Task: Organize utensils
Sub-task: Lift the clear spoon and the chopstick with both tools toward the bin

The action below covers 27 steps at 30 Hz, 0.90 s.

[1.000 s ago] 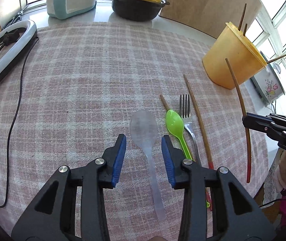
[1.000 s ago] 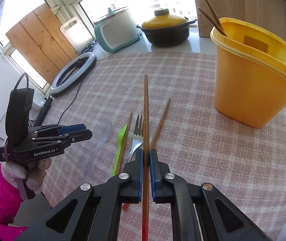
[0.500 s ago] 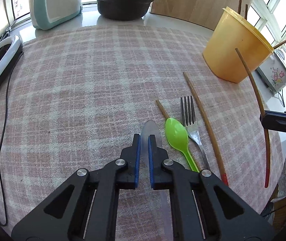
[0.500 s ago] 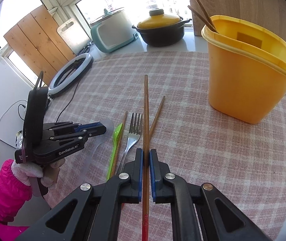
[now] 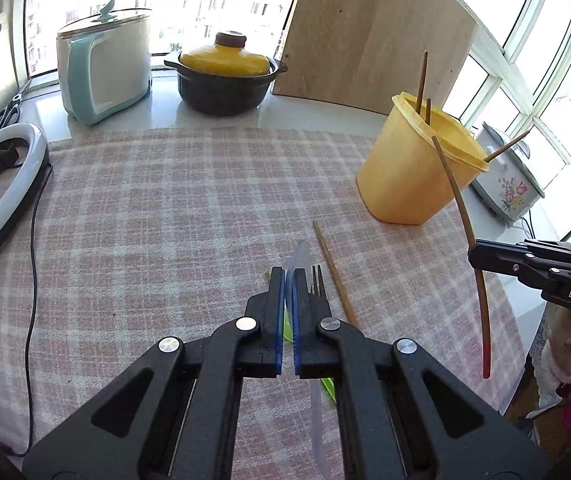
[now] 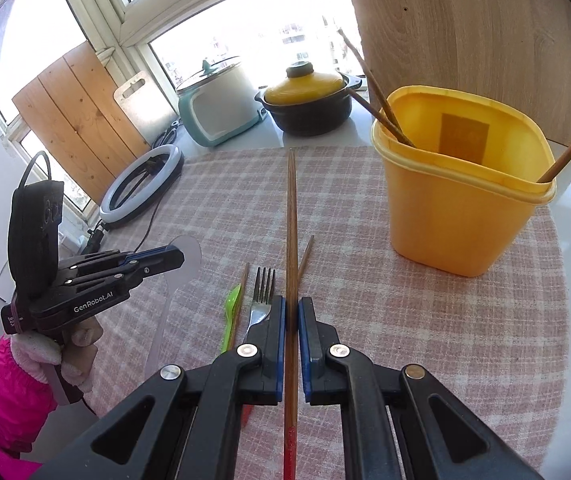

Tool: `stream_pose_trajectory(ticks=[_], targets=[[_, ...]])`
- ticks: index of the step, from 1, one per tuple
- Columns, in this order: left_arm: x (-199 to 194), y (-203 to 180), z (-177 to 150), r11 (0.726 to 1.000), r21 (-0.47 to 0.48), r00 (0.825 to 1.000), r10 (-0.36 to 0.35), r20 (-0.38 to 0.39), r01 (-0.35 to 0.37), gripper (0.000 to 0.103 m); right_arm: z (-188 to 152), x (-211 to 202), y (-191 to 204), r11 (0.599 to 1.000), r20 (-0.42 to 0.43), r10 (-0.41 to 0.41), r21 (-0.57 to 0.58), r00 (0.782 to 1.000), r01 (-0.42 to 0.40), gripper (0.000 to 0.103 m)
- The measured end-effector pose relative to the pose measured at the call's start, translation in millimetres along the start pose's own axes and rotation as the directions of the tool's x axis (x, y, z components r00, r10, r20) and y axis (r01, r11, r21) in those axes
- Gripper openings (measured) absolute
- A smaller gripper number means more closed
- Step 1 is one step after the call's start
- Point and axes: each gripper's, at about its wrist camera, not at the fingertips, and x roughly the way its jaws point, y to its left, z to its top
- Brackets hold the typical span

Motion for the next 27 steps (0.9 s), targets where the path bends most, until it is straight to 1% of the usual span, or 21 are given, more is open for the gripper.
stream_pose_trajectory(ticks=[5,10,14,18,23,25,27], targets=[[-25.7,-24.3,29.3,0.998,0.023,0.994,-0.063,0.093,0.061,0.0,17.5,-27.0,-4.3,1.0,0.09,-0.017,0.003,0.996,0.017,0.004],[-40.6,-51.7,62.5,0.993,0.041,0.976,-0.119,0.184,0.113,0.0,37.1,-53.6,-13.5,0.999,0.17,-0.035,0.01,0.985,0.033,0.004],[-41.0,-73.8,86.1,0.99,0.068,0.964,-0.137,0.227,0.124,0.0,54.4,-72.2,-25.3,0.998,0.234,-0.059,0.03,0.97,0.053,0.004],[-32.5,-100.2,109.8,0.989,0.108,0.956,-0.129,0.263,0.104,0.0,71.6,-84.9,-40.1,0.995,0.289,-0.091,0.071,0.953,0.073,0.004],[-17.4,-129.1,134.8,0.989,0.141,0.945,-0.096,0.312,0.053,0.0,91.4,-90.5,-52.8,0.984,0.34,-0.168,0.106,0.925,0.14,0.004],[-9.7,-137.9,142.9,0.988,0.145,0.938,-0.093,0.333,0.047,0.0,97.0,-90.0,-59.7,0.979,0.352,-0.19,0.135,0.916,0.151,0.004],[-1.4,-145.6,149.1,0.988,0.15,0.928,-0.089,0.361,0.036,0.0,102.1,-90.1,-68.2,0.972,0.371,-0.217,0.17,0.903,0.164,0.004]])
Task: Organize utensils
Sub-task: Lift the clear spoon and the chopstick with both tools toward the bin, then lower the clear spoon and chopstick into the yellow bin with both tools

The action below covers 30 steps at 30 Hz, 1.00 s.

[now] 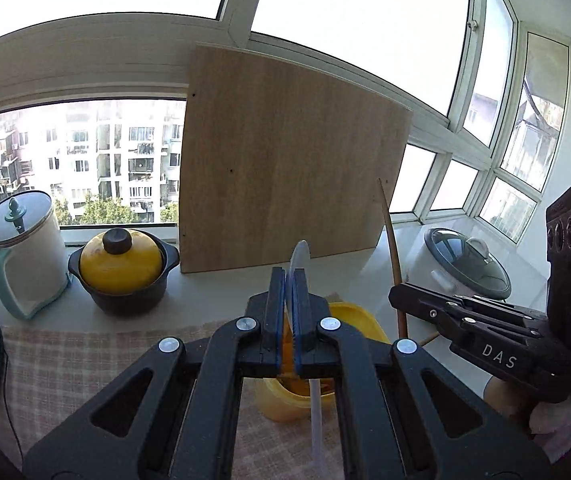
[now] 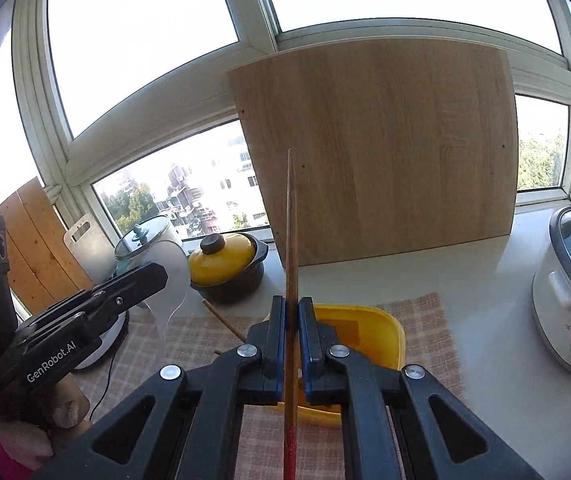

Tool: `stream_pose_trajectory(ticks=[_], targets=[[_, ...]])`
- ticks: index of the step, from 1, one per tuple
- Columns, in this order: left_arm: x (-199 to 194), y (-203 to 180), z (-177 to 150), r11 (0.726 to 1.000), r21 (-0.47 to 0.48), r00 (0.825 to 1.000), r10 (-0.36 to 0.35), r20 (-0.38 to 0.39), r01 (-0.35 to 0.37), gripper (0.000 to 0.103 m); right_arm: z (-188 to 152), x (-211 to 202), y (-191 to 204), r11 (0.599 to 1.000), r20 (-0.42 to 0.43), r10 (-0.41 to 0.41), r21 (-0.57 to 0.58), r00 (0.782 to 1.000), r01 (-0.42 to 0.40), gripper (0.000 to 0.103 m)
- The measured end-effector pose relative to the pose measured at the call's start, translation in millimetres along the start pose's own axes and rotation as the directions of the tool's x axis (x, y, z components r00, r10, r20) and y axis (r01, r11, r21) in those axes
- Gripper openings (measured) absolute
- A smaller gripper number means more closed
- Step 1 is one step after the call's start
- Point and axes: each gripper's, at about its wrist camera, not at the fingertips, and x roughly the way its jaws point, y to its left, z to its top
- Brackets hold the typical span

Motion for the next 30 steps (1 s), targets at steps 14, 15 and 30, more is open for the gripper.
stream_pose_trajectory(ticks=[14,15,30], targets=[[57.4,-26.8,1.1,0.994,0.061,0.993,0.085,0.08,-0.09,0.0,22.9,29.3,-14.5,0.985,0.086,-0.171,0.026,0.982,0.169,0.004],[59.8,-27.2,0.1,0.993,0.064,0.992,0.09,0.085,-0.096,0.0,22.6,31.2,-15.6,0.984,0.089,-0.18,0.027,0.98,0.178,0.004],[75.2,-22.2,-11.5,0.99,0.065,0.987,0.121,0.105,-0.128,0.0,12.1,50.7,-38.2,0.982,0.046,-0.159,0.107,0.986,0.153,0.004]])
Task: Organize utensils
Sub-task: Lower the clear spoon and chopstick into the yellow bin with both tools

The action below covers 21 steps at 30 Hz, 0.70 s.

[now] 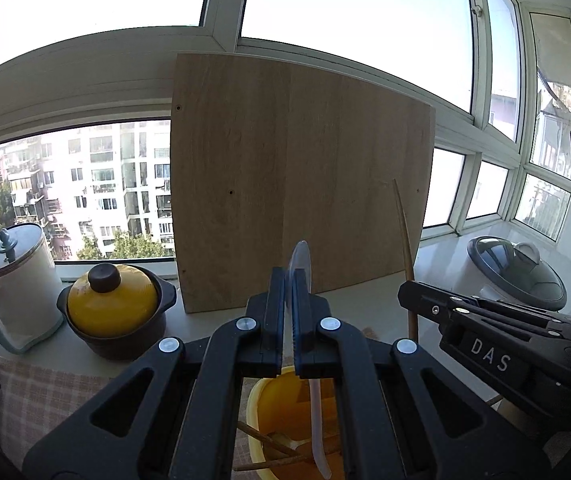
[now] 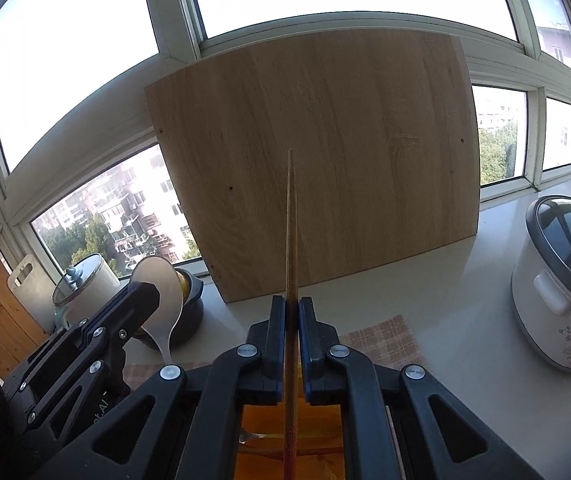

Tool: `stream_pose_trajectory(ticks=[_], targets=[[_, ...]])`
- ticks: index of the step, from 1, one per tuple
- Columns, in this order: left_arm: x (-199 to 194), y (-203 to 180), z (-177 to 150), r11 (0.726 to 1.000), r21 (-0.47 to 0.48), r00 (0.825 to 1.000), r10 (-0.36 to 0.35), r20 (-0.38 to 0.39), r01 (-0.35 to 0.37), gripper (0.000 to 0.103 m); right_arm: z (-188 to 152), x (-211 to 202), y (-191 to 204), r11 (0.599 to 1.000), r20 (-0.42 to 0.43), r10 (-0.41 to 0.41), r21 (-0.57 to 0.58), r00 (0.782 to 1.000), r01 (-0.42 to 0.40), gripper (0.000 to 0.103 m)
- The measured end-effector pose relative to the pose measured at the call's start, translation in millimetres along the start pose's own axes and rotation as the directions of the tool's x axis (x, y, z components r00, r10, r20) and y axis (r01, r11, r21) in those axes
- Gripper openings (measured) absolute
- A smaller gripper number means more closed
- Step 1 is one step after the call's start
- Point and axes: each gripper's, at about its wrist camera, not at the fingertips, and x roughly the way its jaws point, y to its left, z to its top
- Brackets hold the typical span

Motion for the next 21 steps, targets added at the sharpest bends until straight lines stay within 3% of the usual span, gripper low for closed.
stream_pose_trajectory(ticks=[21], targets=[[6.1,10.5,-8.5,0.995,-0.067,0.993,-0.082,-0.083,0.076,0.0,-8.4,10.1,-17.6,0.998,-0.051,0.021,0.06,0.998,-0.018,0.004]])
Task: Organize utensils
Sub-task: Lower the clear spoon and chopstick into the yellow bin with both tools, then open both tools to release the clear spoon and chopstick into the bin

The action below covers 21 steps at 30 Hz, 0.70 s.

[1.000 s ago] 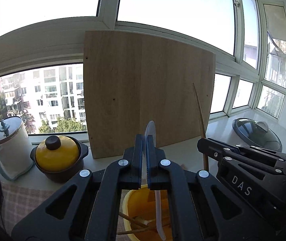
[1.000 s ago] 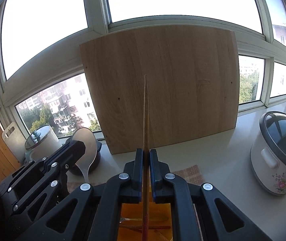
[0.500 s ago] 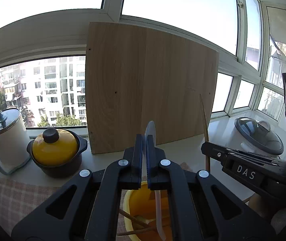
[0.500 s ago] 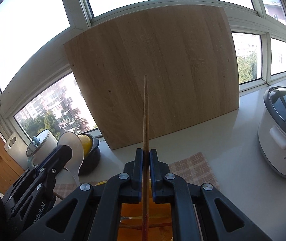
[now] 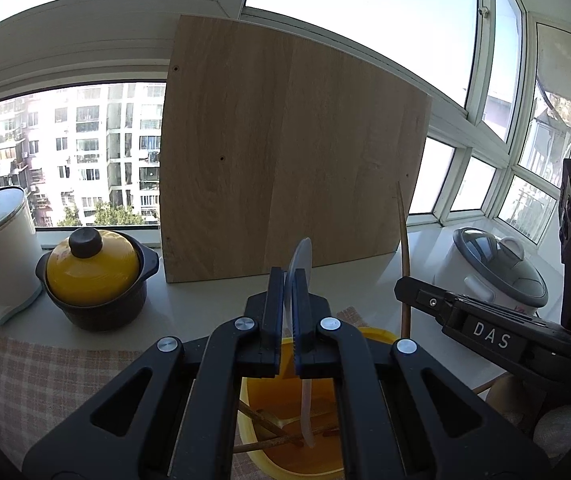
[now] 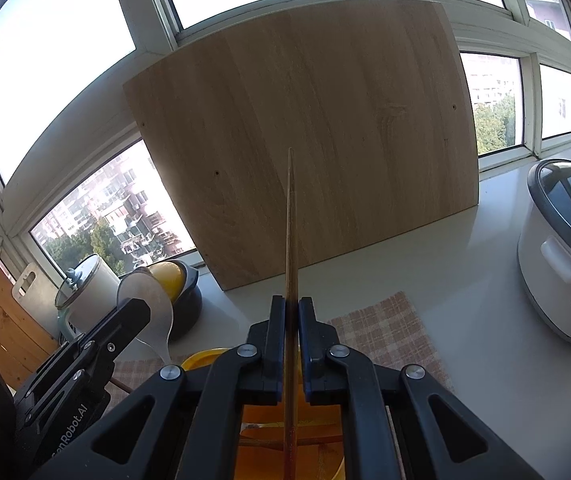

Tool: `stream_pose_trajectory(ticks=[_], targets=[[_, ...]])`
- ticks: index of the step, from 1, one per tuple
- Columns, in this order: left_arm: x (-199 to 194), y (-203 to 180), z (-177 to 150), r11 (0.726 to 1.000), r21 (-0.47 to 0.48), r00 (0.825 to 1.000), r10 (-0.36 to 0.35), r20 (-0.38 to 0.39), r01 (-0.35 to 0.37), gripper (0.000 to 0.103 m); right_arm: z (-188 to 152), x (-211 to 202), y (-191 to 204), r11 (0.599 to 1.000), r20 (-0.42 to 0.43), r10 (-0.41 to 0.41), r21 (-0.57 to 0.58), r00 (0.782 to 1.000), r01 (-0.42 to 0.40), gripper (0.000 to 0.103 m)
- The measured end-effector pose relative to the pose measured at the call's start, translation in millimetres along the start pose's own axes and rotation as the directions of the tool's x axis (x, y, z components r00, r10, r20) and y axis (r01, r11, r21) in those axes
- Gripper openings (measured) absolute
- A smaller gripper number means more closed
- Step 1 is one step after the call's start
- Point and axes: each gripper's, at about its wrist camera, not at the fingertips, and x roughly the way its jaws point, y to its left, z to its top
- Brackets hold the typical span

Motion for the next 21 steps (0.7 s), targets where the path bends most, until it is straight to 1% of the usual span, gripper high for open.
stream_pose_trajectory(ticks=[8,11,13,15,16,17,21], targets=[[-11.6,1.8,-2.0,0.999,-0.009,0.999,-0.032,-0.013,0.032,0.0,-6.2,-8.9,0.3,1.0,-0.018,0.008,0.001,1.0,-0.008,0.004],[-16.7,1.3,-3.2,0.999,0.001,0.999,-0.039,-0.021,0.04,0.001,-9.1,-12.9,3.8,1.0,-0.023,0.005,-0.013,1.0,-0.005,0.005],[-20.5,2.0,-4.1,0.999,0.0,0.999,-0.042,-0.024,0.042,0.001,-11.2,-16.1,6.0,1.0,-0.024,0.005,-0.019,1.0,-0.005,0.008],[-24.5,3.0,-4.7,0.999,-0.004,0.998,-0.048,-0.029,0.048,0.009,-12.6,-18.3,7.7,1.0,-0.027,0.008,-0.021,1.0,-0.008,0.01],[-26.8,3.3,-4.9,0.999,-0.004,0.998,-0.049,-0.029,0.049,0.018,-13.4,-19.5,8.4,1.0,-0.027,0.008,-0.023,1.0,-0.009,0.011],[-29.5,3.7,-5.1,0.999,-0.002,0.999,-0.047,-0.026,0.047,0.02,-14.3,-21.1,9.0,1.0,-0.027,0.006,-0.026,1.0,-0.007,0.011],[-41.6,7.9,-5.9,0.999,-0.004,0.999,-0.036,-0.014,0.036,0.02,-17.8,-27.6,10.2,1.0,-0.025,0.007,-0.028,1.0,-0.008,0.016]])
